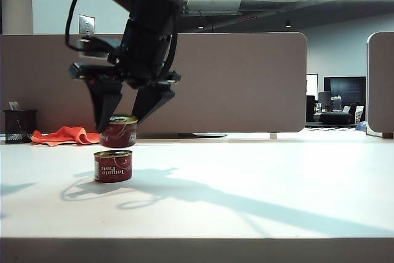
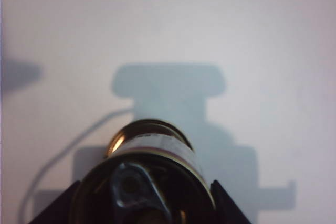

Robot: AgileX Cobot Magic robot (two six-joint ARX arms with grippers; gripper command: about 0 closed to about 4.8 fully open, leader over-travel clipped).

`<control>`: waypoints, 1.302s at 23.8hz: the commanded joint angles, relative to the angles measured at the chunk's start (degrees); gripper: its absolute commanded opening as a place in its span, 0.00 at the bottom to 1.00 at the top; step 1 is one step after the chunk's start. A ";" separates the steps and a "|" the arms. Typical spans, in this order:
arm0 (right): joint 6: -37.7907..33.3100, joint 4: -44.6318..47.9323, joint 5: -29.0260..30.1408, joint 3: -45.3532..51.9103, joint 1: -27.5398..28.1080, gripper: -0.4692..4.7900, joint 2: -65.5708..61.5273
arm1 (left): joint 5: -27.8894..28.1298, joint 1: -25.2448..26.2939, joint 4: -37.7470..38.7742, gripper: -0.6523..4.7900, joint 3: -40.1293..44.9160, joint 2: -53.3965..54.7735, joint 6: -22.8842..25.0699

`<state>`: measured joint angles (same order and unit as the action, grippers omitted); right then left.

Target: Stack a can of tomatoes on the right onto the can of tomatoes on the left.

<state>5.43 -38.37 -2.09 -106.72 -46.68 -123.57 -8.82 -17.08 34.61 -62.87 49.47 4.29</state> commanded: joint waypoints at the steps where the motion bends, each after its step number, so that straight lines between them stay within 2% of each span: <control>1: 0.15 2.16 2.05 -0.39 -0.35 0.64 0.13 | -0.17 -0.07 -0.13 0.11 -0.31 -0.11 0.20; 8: 0.20 3.32 2.01 -0.37 -0.57 0.69 0.07 | -0.17 -0.07 0.11 0.11 -0.31 -0.11 0.20; 21: 0.22 4.44 1.62 -0.37 -0.46 0.70 -0.09 | -0.20 -0.07 0.76 0.11 -0.31 -0.13 0.20; 22: 0.20 4.33 1.57 -0.37 -0.33 0.74 -0.11 | -0.20 -0.07 0.94 0.11 -0.31 -0.13 0.20; 25: 0.20 4.17 1.55 -0.37 -0.17 0.78 -0.26 | -0.17 -0.07 1.11 0.11 -0.31 -0.13 0.20; 31: 0.20 4.37 0.28 -0.39 -0.15 0.77 -0.46 | -0.17 -0.07 1.36 0.11 -0.31 -0.17 0.20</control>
<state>5.48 -35.00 -1.45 -106.76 -46.83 -124.44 -8.84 -17.08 36.27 -62.89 49.47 4.29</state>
